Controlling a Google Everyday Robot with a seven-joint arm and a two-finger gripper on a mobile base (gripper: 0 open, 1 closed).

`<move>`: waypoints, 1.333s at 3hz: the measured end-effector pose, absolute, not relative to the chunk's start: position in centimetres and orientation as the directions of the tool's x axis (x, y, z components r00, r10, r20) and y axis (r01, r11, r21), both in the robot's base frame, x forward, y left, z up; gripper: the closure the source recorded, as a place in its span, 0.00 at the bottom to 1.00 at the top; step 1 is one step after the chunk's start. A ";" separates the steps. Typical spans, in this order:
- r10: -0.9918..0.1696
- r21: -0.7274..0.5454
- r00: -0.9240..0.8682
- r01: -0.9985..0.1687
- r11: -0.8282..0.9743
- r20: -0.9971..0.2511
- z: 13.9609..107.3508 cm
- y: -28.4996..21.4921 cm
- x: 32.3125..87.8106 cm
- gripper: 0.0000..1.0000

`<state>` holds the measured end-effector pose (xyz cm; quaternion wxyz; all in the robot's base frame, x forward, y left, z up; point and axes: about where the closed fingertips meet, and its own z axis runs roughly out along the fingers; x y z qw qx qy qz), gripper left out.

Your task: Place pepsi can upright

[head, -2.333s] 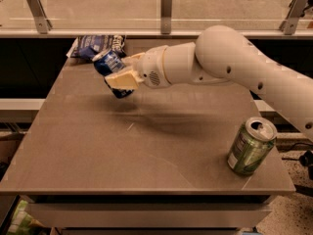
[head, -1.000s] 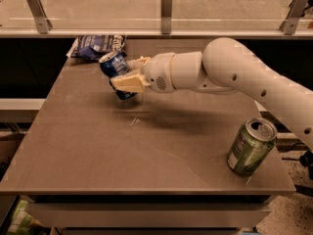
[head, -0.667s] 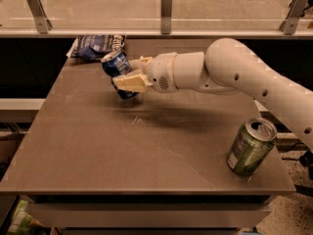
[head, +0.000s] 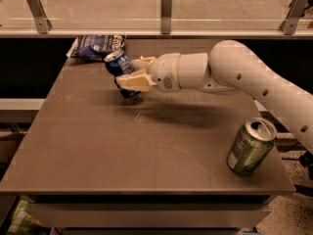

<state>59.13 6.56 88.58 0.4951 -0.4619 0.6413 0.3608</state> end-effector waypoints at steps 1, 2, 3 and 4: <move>-0.208 -0.020 -0.044 -0.955 0.296 -0.977 88.7 6.2 59.3 1.00; -0.185 -0.038 -0.016 -0.958 0.284 -0.983 88.7 5.8 59.4 1.00; -0.160 -0.045 0.000 -0.960 0.278 -0.987 88.5 5.4 59.5 1.00; -0.143 -0.048 0.009 -0.961 0.273 -0.990 88.2 5.1 59.7 1.00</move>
Offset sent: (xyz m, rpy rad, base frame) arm 0.0062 -0.0177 0.0009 0.0823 -0.0942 0.0368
